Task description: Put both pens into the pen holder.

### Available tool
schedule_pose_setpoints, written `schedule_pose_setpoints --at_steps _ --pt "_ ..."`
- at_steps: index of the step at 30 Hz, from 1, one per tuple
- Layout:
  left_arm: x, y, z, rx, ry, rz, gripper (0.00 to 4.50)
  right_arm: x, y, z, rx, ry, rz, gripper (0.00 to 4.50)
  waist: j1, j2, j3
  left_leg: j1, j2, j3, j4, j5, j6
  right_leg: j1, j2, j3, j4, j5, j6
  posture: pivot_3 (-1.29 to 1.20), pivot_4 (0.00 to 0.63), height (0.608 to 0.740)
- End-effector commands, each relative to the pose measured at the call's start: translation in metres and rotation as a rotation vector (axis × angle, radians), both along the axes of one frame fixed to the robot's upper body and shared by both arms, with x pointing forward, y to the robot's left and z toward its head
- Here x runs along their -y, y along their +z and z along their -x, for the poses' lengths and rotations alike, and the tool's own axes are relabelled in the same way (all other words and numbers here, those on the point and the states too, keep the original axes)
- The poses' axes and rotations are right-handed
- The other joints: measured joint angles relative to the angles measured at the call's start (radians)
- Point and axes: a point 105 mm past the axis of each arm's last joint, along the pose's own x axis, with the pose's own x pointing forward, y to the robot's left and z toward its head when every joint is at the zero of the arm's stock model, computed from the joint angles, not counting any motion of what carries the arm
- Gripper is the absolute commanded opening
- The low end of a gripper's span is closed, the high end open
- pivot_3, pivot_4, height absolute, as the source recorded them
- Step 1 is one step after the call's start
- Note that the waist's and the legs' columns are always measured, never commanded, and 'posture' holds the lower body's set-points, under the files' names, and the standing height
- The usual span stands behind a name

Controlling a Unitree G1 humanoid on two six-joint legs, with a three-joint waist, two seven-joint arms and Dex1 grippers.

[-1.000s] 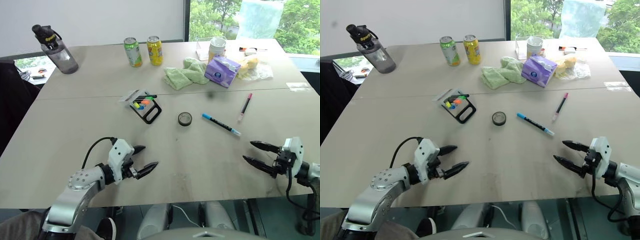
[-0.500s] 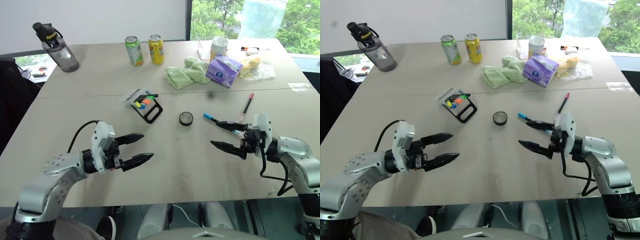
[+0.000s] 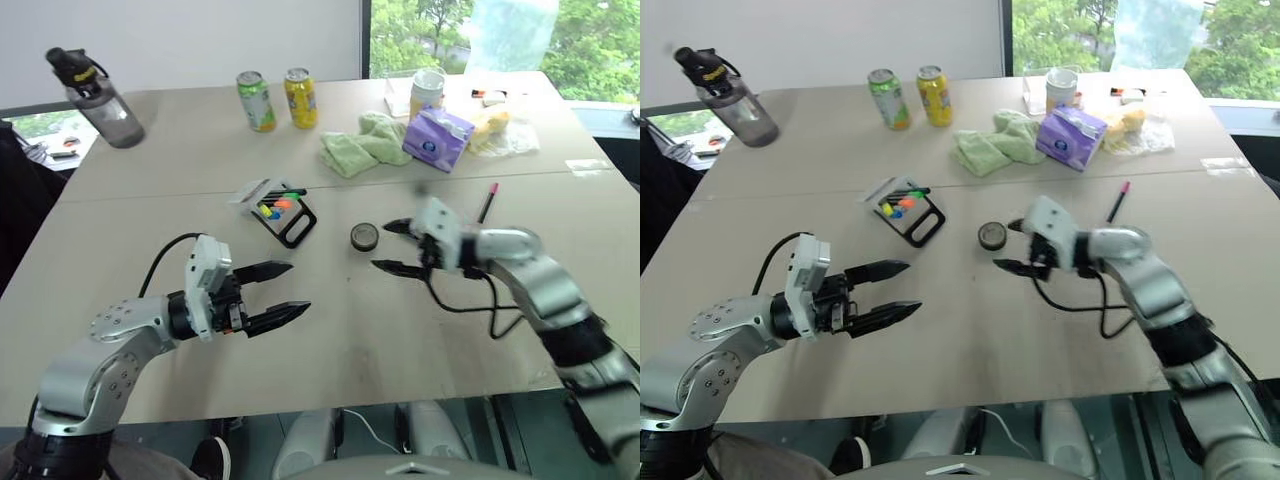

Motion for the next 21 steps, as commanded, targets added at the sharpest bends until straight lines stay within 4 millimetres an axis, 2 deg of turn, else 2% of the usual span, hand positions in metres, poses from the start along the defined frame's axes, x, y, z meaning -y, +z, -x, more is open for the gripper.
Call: schedule_pose_setpoints --at_steps 1,3,6,12,19,21 --pt "-0.012 0.011 -0.011 0.091 0.097 -0.036 4.39 -0.009 -0.007 -0.028 0.039 -0.083 0.175 3.79 -0.001 0.000 0.000 -0.001 0.000 0.000 0.000 0.000 0.000 -0.001 0.000 0.000 0.000 0.000 0.000 0.00 0.150 0.740" --pt "-0.023 0.005 -0.016 0.105 0.177 -0.117 4.39 -0.021 -0.007 -0.033 0.051 -0.058 0.201 3.79 -0.001 -0.001 0.000 -0.002 0.000 0.000 0.000 0.000 0.000 -0.003 0.000 0.000 0.000 0.000 0.000 0.00 0.150 0.740" --pt "-0.032 -0.005 -0.013 0.103 0.233 -0.179 4.39 -0.027 -0.011 -0.036 0.032 -0.044 0.234 3.79 -0.005 -0.001 0.000 -0.003 0.000 0.001 -0.001 0.000 0.000 -0.005 0.000 0.000 0.001 0.000 0.000 0.00 0.150 0.740" --pt "-0.049 -0.019 -0.008 0.099 0.337 -0.250 4.39 -0.023 -0.026 -0.028 -0.062 -0.012 0.295 3.79 -0.004 -0.001 -0.001 -0.003 0.000 0.001 -0.001 0.000 0.000 -0.006 0.000 0.001 0.001 0.000 0.000 0.00 0.150 0.740" --pt "-0.050 -0.022 -0.005 0.108 0.357 -0.246 4.39 -0.024 -0.028 -0.028 -0.074 -0.004 0.303 3.79 -0.003 -0.002 -0.001 -0.002 0.000 0.001 0.000 0.000 0.000 -0.006 0.000 0.002 0.004 0.000 0.000 0.00 0.150 0.740" --pt "-0.048 -0.022 -0.005 0.114 0.355 -0.241 4.50 -0.024 -0.027 -0.028 -0.075 -0.005 0.303 3.25 -0.004 -0.002 -0.001 -0.002 0.000 0.002 0.000 0.000 0.000 -0.006 0.000 0.002 0.004 0.000 0.000 0.00 0.150 0.740"
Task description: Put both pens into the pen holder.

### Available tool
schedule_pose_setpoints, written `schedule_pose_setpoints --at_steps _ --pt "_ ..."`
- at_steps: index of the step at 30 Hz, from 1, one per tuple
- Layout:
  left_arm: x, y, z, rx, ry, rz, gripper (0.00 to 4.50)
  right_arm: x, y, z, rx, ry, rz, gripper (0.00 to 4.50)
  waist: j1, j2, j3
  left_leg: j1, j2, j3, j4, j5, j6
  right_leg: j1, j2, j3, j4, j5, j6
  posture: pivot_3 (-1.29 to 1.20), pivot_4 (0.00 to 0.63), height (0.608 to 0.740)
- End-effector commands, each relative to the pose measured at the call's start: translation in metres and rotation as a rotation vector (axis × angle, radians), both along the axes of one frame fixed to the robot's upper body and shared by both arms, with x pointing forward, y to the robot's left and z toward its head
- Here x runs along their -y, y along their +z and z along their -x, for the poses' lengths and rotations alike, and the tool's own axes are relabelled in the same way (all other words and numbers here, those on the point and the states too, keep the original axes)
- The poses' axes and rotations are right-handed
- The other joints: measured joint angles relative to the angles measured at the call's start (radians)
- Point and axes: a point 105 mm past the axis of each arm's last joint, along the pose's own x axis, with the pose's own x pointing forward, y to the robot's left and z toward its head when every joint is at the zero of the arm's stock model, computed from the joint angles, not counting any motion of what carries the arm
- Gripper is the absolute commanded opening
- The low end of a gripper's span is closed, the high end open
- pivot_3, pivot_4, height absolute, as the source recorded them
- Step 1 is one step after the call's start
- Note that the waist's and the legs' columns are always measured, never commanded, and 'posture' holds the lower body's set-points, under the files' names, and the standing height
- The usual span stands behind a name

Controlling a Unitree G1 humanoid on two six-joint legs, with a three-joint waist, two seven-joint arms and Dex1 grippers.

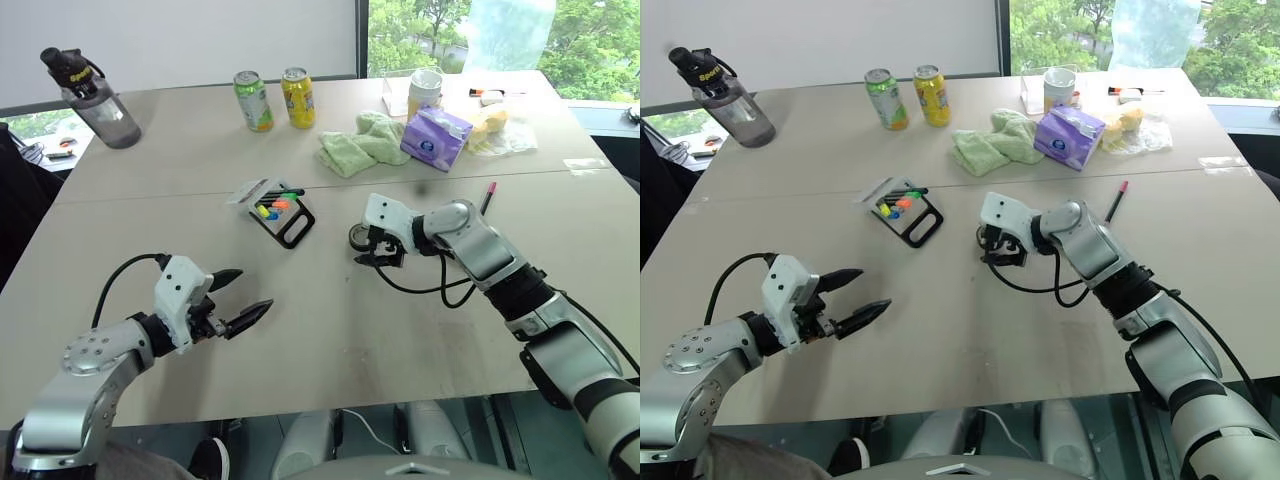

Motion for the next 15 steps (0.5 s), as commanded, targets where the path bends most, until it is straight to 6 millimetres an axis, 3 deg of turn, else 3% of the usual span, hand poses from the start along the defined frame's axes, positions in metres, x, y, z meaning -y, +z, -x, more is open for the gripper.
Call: schedule_pose_setpoints --at_steps 1,7,11,15 --pt "0.004 0.009 -0.001 0.055 -0.010 -0.010 4.50 0.001 -0.007 0.003 -0.039 0.009 0.022 2.99 0.000 0.000 0.000 0.000 0.000 0.000 0.000 0.000 0.000 0.000 0.000 0.000 0.000 0.000 0.000 0.00 0.150 0.740" --pt "0.006 0.011 -0.003 0.064 -0.013 -0.004 4.50 0.002 -0.009 0.009 -0.052 0.032 0.054 0.06 0.000 0.000 0.000 0.000 0.000 0.001 0.000 0.000 0.000 0.000 0.000 0.001 0.001 0.000 0.000 0.00 0.150 0.740" --pt "0.007 0.011 -0.004 0.064 -0.016 -0.005 4.50 0.001 -0.006 0.012 -0.063 0.031 0.029 0.02 0.002 0.000 0.000 0.000 0.000 0.001 0.000 0.000 0.000 0.000 0.000 0.000 0.001 0.000 0.000 0.00 0.150 0.740" --pt "0.009 0.012 -0.008 0.067 -0.027 -0.003 4.50 -0.011 0.030 -0.002 0.087 0.017 -0.132 0.02 0.001 0.000 0.000 0.000 0.000 0.001 0.000 0.000 0.000 0.000 0.000 0.001 0.001 0.000 0.000 0.00 0.150 0.740"
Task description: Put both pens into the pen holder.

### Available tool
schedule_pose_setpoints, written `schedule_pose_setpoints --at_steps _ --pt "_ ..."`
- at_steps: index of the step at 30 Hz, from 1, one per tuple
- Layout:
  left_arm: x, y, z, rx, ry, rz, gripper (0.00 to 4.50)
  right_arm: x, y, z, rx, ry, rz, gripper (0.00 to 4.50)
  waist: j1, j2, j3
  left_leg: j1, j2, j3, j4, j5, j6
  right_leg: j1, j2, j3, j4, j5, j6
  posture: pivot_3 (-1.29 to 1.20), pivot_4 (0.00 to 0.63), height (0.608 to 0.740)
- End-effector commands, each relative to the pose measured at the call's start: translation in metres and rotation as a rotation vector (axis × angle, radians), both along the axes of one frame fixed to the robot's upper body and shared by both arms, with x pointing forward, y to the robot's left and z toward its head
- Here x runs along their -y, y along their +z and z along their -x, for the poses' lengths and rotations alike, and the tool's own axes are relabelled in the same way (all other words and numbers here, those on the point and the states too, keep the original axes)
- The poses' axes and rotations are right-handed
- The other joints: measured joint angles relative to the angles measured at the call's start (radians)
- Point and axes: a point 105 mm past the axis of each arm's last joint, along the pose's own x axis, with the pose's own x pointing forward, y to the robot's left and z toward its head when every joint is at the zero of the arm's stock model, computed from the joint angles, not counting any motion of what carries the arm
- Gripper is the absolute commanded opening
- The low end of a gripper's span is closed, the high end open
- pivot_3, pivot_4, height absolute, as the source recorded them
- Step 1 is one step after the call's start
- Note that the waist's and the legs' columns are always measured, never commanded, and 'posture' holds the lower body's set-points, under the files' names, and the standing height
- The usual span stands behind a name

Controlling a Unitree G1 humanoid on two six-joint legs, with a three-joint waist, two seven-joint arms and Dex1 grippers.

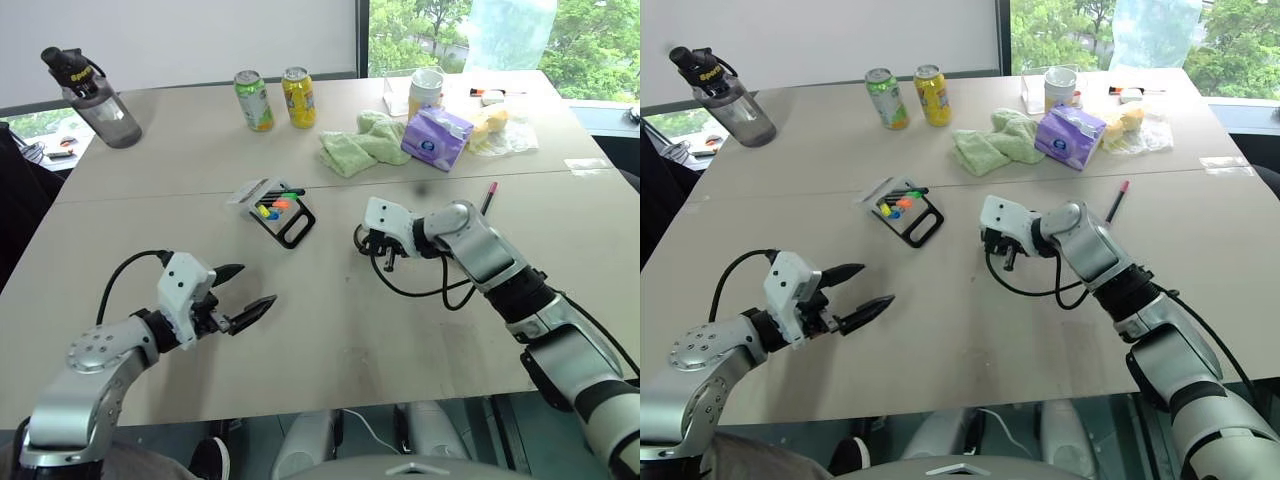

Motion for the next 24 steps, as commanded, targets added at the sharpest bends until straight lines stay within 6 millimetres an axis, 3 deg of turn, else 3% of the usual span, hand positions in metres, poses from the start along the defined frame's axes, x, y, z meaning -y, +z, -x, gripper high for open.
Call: schedule_pose_setpoints --at_steps 1,6,12,13,17,24 --pt "0.004 0.008 -0.003 0.036 -0.019 -0.013 4.50 -0.011 0.040 -0.016 0.191 -0.015 -0.159 0.02 -0.003 0.000 0.000 0.000 0.000 0.000 0.000 0.000 0.000 0.000 0.000 0.000 0.000 0.000 0.000 0.00 0.150 0.740" --pt "0.006 0.008 -0.007 0.038 -0.031 -0.012 4.50 -0.005 0.086 -0.054 0.465 -0.150 -0.255 0.02 -0.005 0.000 0.000 0.000 0.000 0.004 0.000 0.000 0.000 -0.003 0.001 0.000 0.003 0.000 0.000 0.00 0.150 0.740" --pt "0.008 0.010 -0.009 0.046 -0.033 -0.014 4.50 0.013 0.136 -0.083 0.754 -0.357 -0.415 2.65 -0.006 0.000 0.000 0.000 0.000 0.005 0.000 0.000 -0.001 -0.006 0.001 0.000 0.006 0.000 0.000 0.00 0.150 0.740" --pt "0.008 0.010 -0.008 0.047 -0.032 -0.014 4.50 0.016 0.140 -0.085 0.796 -0.371 -0.420 2.80 -0.006 0.000 0.000 0.000 0.000 0.005 0.000 0.000 -0.001 -0.006 0.001 0.000 0.006 0.000 0.000 0.00 0.150 0.740" --pt "0.007 0.010 -0.008 0.047 -0.029 -0.014 4.50 0.029 0.142 -0.094 0.837 -0.448 -0.421 2.80 -0.011 0.000 0.000 0.000 0.000 0.007 0.000 0.000 0.000 -0.006 0.001 0.002 0.007 0.000 0.000 0.00 0.150 0.740" --pt "0.009 0.009 -0.007 0.042 -0.032 -0.016 4.50 0.034 0.121 -0.093 0.723 -0.450 -0.451 2.80 -0.034 0.000 0.000 0.000 0.000 0.008 0.000 0.000 0.000 -0.007 0.001 0.004 0.007 0.000 0.000 0.00 0.150 0.740"
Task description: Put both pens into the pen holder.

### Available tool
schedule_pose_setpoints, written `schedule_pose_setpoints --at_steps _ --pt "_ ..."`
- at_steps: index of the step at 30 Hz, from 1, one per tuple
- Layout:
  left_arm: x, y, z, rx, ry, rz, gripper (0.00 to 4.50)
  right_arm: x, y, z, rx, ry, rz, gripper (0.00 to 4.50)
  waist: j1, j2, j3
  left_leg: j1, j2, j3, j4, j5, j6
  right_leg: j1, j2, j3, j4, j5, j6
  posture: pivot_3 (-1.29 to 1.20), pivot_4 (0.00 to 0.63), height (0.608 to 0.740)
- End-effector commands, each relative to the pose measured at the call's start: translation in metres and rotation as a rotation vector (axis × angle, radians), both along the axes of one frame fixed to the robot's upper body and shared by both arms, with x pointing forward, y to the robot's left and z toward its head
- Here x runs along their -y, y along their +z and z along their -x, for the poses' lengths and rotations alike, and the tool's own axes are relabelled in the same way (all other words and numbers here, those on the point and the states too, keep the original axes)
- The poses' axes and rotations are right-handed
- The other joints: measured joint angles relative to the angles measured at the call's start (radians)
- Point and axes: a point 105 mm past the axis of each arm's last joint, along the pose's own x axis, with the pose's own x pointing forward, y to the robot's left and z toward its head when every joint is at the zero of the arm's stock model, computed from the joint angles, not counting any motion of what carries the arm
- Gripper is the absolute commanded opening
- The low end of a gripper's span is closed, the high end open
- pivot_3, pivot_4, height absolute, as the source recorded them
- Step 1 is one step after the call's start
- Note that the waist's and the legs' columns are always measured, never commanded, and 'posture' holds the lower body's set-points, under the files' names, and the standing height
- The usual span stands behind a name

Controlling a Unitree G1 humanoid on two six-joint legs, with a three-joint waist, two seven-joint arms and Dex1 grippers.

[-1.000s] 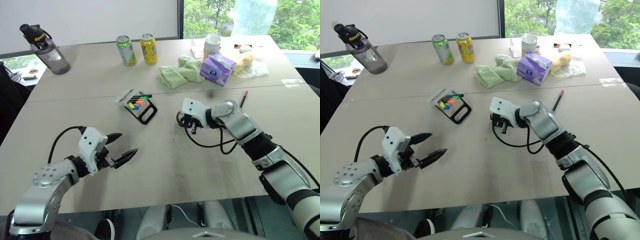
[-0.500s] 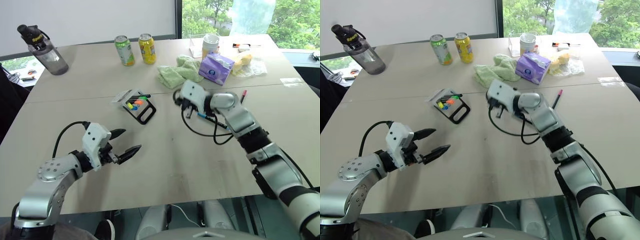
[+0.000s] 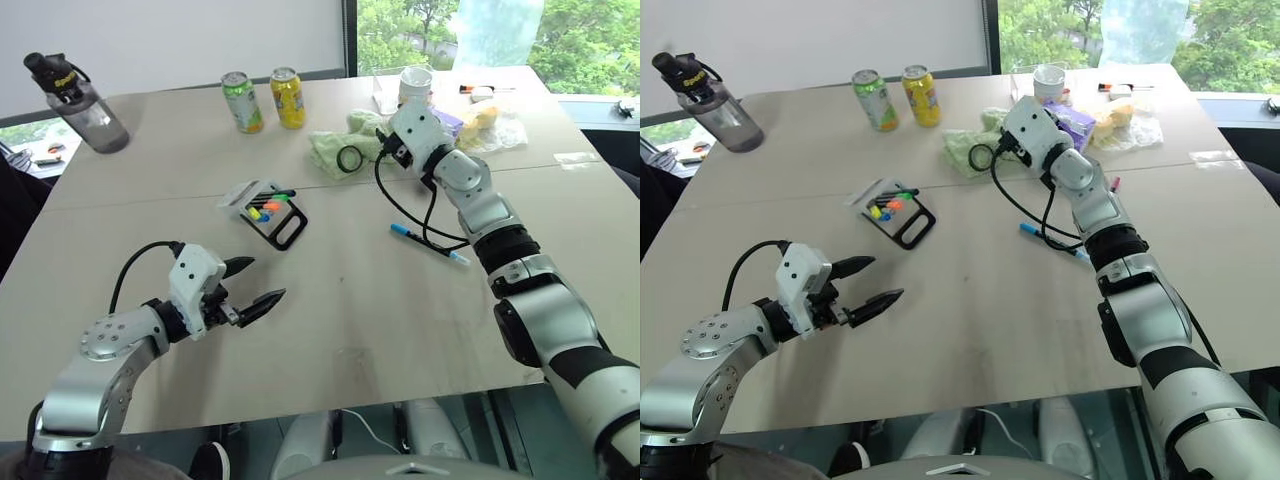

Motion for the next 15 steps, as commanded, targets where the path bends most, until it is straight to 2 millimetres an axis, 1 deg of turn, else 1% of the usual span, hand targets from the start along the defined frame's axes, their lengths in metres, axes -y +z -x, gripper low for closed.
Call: schedule_pose_setpoints --at_steps 1,3,6,8,10,13,15 --pt "0.000 0.005 0.000 0.027 -0.001 -0.015 4.50 0.000 0.010 0.005 0.028 0.028 -0.035 2.80 -0.003 0.000 0.000 0.000 0.000 0.001 0.000 0.000 0.000 0.000 0.000 0.001 0.000 0.000 0.000 0.00 0.150 0.740" --pt "0.001 0.005 0.000 0.026 -0.004 -0.014 4.50 0.002 0.007 0.006 0.015 0.028 -0.037 2.80 -0.003 0.000 0.000 0.000 0.001 0.001 0.000 0.000 0.000 0.000 0.001 0.002 0.000 0.000 0.000 0.00 0.150 0.740" --pt "0.002 0.007 -0.002 0.028 -0.015 -0.015 4.50 0.009 -0.008 0.012 -0.093 0.076 -0.036 2.80 0.000 0.000 0.000 0.000 0.001 0.002 0.000 0.000 0.000 -0.001 0.001 0.004 0.001 0.000 0.000 0.00 0.150 0.740" --pt "0.003 0.007 -0.003 0.028 -0.022 -0.017 4.50 0.014 -0.025 0.027 -0.205 0.165 -0.007 2.80 0.004 0.000 0.000 0.000 0.001 0.002 0.000 0.000 0.000 -0.001 0.001 0.005 0.001 0.000 0.000 0.00 0.150 0.740" --pt "0.003 0.007 -0.003 0.028 -0.031 -0.019 4.50 0.021 -0.034 0.044 -0.311 0.245 -0.013 2.80 0.010 0.000 0.000 -0.001 0.001 0.001 0.000 0.000 0.000 -0.001 0.000 0.005 0.000 0.000 0.000 0.00 0.150 0.740" --pt "0.009 0.007 -0.002 0.024 -0.065 0.002 4.50 0.046 -0.043 0.070 -0.417 0.269 -0.016 2.80 0.014 0.000 0.000 -0.002 0.001 0.001 0.001 0.000 0.000 -0.001 0.000 0.005 0.000 0.000 0.000 0.00 0.150 0.740" --pt "0.019 0.010 0.003 0.008 -0.124 0.058 4.50 0.065 -0.048 0.083 -0.471 0.250 -0.029 2.80 0.018 0.000 0.000 -0.002 0.001 0.001 0.001 0.000 0.000 -0.001 0.000 0.005 0.000 0.000 0.000 0.00 0.150 0.740"
